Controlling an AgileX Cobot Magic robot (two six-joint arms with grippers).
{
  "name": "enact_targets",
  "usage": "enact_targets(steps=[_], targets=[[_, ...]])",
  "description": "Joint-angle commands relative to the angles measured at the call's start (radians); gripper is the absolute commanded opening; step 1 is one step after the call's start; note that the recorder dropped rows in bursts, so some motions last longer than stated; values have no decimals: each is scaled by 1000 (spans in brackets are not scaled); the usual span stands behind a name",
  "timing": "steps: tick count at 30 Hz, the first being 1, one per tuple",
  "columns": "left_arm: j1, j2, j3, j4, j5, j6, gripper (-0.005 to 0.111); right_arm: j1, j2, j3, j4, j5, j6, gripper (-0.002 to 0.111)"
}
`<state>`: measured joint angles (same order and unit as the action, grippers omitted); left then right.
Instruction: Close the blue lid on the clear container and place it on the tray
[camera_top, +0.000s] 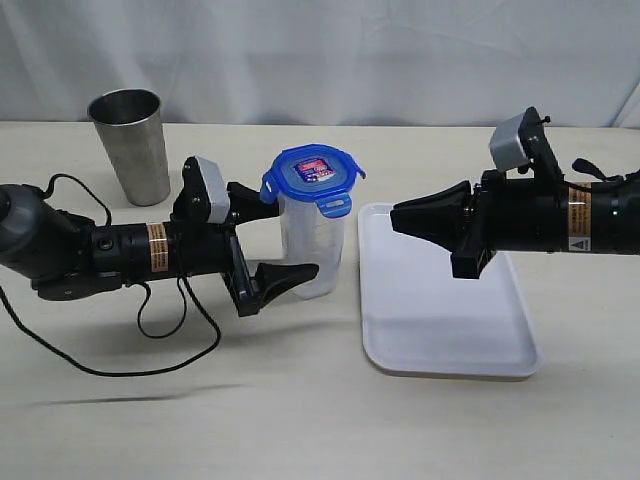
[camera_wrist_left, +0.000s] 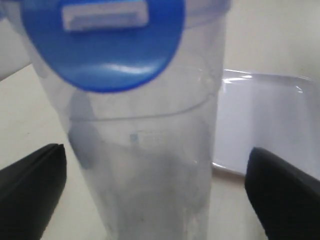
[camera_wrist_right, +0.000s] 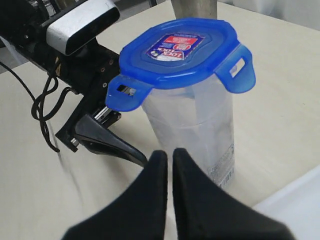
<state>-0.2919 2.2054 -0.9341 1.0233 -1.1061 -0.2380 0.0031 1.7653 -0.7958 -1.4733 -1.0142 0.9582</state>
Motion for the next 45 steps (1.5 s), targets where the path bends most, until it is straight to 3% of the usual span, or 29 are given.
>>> enact_targets(steps=[1,13,25,32,40,45], targets=[[-11,30,-34,-45,-3,-1,90,1,1,-6,-7,0,6,4],[-11,142,-127,-12,-115,-47,90,1,1,-6,-5,0,6,4],[-41,142,-127,-18,-115,-47,90,1,1,-6,-5,3,6,4],[-45,142,-127,-35,-115,-43,90,1,1,-6,-4,105,26,4],[-45,142,-127,-37,-115,-43,90,1,78,-6,192,255,19,4],[-45,142,-127,-39,-97,-43,90,1,167,-21,340,218,-19,4]])
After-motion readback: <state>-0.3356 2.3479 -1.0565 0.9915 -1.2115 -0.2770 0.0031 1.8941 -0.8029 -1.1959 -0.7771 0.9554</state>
